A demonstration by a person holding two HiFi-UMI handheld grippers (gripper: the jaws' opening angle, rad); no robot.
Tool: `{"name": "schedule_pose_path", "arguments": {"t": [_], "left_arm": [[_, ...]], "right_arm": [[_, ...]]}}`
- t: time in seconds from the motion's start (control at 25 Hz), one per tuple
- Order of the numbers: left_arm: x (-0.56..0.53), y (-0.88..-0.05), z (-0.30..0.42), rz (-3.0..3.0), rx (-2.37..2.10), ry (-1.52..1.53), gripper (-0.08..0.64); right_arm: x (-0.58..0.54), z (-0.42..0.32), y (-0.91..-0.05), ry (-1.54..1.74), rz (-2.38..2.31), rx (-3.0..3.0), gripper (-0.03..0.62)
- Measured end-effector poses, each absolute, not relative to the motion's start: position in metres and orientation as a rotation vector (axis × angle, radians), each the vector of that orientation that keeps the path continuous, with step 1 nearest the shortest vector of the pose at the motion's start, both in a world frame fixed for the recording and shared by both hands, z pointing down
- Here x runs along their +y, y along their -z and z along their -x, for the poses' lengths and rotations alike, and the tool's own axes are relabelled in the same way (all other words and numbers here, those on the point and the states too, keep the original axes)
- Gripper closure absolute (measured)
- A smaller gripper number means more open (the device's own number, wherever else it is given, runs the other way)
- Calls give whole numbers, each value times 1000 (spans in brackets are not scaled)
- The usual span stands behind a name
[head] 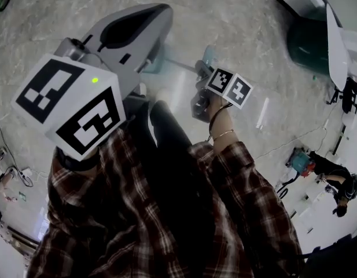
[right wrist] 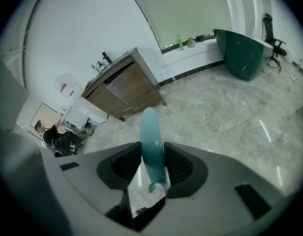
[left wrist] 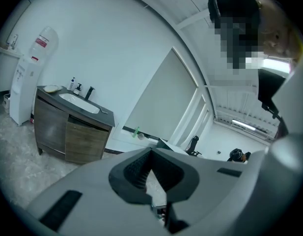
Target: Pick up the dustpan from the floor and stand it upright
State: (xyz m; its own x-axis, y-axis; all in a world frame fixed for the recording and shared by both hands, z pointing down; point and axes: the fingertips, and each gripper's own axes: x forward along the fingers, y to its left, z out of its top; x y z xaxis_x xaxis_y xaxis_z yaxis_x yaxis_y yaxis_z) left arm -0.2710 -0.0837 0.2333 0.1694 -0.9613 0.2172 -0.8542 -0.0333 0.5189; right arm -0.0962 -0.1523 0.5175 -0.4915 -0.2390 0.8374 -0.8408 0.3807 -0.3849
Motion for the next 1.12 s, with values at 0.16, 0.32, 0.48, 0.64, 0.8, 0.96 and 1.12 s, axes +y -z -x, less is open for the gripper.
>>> {"name": "schedule_pose_path", "arguments": {"t": [0.16,0.32,0.48,0.64,0.8,0.96,1.12], "left_arm": [[-68,-233,265,-1887,-1731,248,560],[-63,-221,246,-1881,-1749,233,560],[-65,-201,229,-1919,-1765,231,560],[-59,-183,211,-1959,-1759,217,560],[-68,-167,197,-2011,-1751,199,560],[-69,-159,177,-2053,-1721,154,560],[-77,-150,165,-2100,-1710,143,560]], "right_arm": [[-148,98,-520,-1033,-854,-1939,444],[-152,91,-501,-1011,-794,-1993,445],[-162,89,-474,-1006,-791,-2075,445],[-157,86,-437,-1007,-779,-2168,445],[-173,84,-393,-999,-754,-2286,445],[-176,78,-344,-867,-670,-2417,446],[-186,80,-279,-659,-599,-2564,447]]}}
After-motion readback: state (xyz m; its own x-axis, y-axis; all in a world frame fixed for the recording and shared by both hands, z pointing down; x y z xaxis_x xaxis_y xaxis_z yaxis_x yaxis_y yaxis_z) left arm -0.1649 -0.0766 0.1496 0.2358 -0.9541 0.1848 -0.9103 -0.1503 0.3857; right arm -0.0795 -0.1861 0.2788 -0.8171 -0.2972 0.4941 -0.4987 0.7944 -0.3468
